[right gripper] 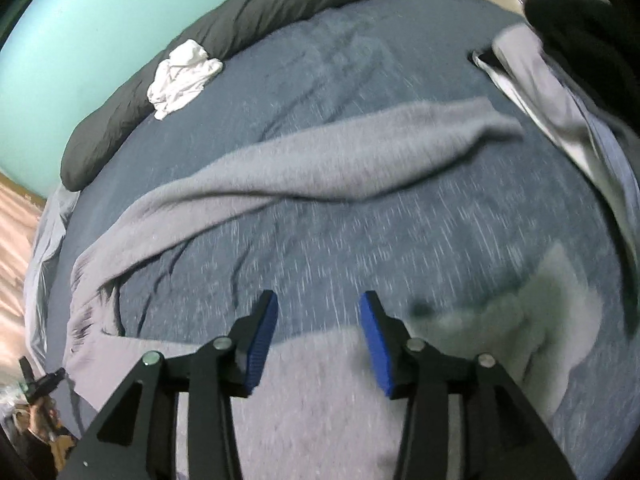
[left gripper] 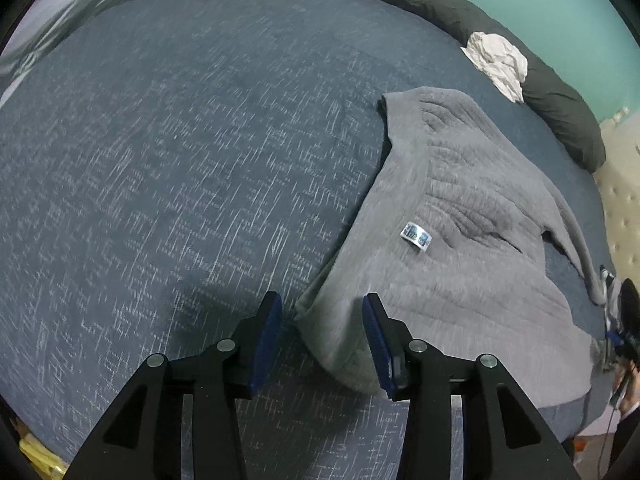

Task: Fold clothes

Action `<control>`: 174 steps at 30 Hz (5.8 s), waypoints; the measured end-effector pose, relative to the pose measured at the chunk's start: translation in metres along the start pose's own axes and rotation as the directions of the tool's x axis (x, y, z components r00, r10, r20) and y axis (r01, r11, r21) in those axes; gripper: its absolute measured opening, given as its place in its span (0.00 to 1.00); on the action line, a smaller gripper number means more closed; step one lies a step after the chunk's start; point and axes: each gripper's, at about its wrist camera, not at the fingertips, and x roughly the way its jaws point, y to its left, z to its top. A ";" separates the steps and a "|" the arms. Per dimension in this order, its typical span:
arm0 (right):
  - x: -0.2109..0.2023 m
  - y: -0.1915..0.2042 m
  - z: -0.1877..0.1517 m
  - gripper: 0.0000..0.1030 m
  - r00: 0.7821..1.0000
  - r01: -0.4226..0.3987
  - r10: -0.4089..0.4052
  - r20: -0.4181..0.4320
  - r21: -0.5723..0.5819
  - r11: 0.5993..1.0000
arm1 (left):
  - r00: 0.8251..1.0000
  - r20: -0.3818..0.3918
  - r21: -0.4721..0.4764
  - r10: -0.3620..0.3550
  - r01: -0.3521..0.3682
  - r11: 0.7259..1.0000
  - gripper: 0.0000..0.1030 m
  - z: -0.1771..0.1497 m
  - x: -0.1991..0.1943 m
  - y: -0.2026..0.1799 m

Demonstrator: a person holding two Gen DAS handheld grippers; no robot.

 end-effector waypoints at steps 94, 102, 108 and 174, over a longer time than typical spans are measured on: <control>-0.036 0.089 -0.017 0.27 0.976 0.050 -0.005 0.216 -0.205 0.977 | 0.998 0.061 -0.021 -0.018 0.020 1.000 0.23 -0.008 -0.025 0.009; -0.012 0.098 -0.012 0.27 0.982 0.042 0.001 0.189 -0.223 0.974 | 0.993 0.113 0.024 -0.041 0.039 0.999 0.46 0.055 -0.022 -0.019; 0.005 0.092 -0.004 0.27 0.984 0.054 -0.015 0.180 -0.216 0.975 | 0.992 0.092 0.050 -0.082 0.077 0.996 0.46 0.109 0.015 -0.052; 0.084 0.081 0.016 0.28 0.994 0.021 -0.002 0.110 -0.173 0.985 | 0.988 0.152 0.220 -0.039 0.004 0.976 0.15 0.183 0.080 -0.120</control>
